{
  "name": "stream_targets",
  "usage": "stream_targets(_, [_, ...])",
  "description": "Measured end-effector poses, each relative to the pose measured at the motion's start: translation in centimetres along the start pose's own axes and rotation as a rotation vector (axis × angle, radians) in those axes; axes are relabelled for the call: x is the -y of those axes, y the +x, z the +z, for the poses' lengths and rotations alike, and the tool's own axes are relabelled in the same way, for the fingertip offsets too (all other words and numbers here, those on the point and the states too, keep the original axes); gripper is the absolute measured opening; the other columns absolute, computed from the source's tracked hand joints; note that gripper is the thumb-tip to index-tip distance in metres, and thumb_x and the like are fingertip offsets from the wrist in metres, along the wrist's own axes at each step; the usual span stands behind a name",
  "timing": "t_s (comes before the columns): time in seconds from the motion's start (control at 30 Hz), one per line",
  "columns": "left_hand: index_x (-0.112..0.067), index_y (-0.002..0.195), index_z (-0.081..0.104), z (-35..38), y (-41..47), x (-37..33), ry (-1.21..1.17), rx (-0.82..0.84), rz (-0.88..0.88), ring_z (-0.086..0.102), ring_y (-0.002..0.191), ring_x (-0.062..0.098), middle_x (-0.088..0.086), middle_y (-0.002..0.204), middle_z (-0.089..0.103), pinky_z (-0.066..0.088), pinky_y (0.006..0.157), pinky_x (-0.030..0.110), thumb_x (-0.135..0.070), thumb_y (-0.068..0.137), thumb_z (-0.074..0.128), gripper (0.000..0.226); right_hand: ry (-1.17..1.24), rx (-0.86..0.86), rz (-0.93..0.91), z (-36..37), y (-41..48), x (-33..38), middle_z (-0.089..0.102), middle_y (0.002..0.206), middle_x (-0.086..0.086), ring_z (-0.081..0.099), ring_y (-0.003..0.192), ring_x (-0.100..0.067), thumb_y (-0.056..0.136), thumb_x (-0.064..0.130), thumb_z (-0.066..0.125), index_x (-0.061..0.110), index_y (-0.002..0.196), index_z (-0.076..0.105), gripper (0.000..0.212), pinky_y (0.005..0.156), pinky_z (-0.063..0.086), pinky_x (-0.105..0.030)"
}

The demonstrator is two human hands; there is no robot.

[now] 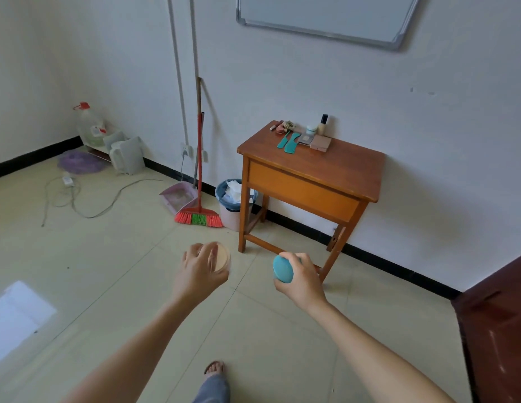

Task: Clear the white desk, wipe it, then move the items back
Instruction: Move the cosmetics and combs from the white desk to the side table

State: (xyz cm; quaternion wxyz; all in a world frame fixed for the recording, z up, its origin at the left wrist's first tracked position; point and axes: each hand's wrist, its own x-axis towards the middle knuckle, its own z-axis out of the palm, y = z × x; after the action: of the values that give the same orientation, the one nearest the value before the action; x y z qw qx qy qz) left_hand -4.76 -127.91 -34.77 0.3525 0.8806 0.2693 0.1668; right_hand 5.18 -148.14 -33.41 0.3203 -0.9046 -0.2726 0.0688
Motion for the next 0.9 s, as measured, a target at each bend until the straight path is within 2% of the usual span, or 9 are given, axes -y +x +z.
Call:
stream_targets(0.23, [-0.022,0.114,0.054,-0.8,13.0,-1.5,-0.040,-0.039,0.152,0.042,0.112,0.021,0.004,0.118,0.049,0.034,0.083,0.029,-0.035,0.068,0.076,0.053,0.029,-0.125,-0.009,-4.0,11.0,2.2,0.038,0.111,0.003,0.045,0.100,-0.010,0.075,0.021,0.073,0.022,0.124,0.047,0.056,0.082,0.041,-0.017])
stream_targets(0.33, [-0.022,0.110,0.055,-1.2,17.7,-2.1,-0.028,-0.030,0.254,0.043,0.108,0.022,0.003,0.112,0.051,0.035,0.081,0.029,-0.037,0.067,0.076,0.050,0.057,-0.189,0.010,-5.4,14.5,2.8,0.039,0.111,0.005,0.043,0.100,-0.008,0.075,0.020,0.074,0.022,0.124,0.048,0.055,0.078,0.039,-0.011])
stream_targets(0.4, [-0.022,0.110,0.055,-1.1,20.4,-2.6,-0.015,-0.018,0.257,0.043,0.109,0.025,0.005,0.114,0.052,0.034,0.080,0.031,-0.037,0.068,0.075,0.050,0.068,-0.216,0.046,-6.0,16.0,2.4,0.039,0.111,0.005,0.042,0.099,-0.006,0.074,0.020,0.074,0.023,0.123,0.048,0.055,0.072,0.038,-0.005])
stream_targets(0.57, [-0.021,0.115,0.054,1.5,25.2,-4.3,0.041,0.101,0.325,0.050,0.103,0.026,0.005,0.113,0.055,0.050,0.079,0.039,-0.043,0.071,0.072,0.052,0.096,-0.234,0.125,-7.1,18.5,-0.2,0.041,0.110,0.006,0.041,0.099,-0.005,0.073,0.019,0.075,0.024,0.120,0.050,0.054,0.072,0.036,0.000])
stream_targets(0.7, [-0.023,0.116,0.054,5.1,28.6,-7.4,0.033,0.118,0.366,0.048,0.105,0.023,0.002,0.114,0.053,0.046,0.079,0.033,-0.042,0.071,0.071,0.052,0.115,-0.254,0.157,-9.3,22.0,-3.5,0.041,0.109,0.006,0.042,0.097,-0.006,0.071,0.016,0.076,0.025,0.118,0.051,0.054,0.075,0.030,0.007])
stream_targets(0.9, [-0.027,0.122,0.050,10.4,34.5,-14.6,-0.028,0.143,0.425,0.043,0.113,0.017,-0.001,0.122,0.049,0.040,0.081,0.027,-0.041,0.070,0.073,0.059,0.116,-0.328,0.144,-14.1,30.2,-9.1,0.044,0.112,0.004,0.042,0.096,-0.007,0.070,0.016,0.076,0.022,0.119,0.052,0.055,0.073,0.032,0.006])
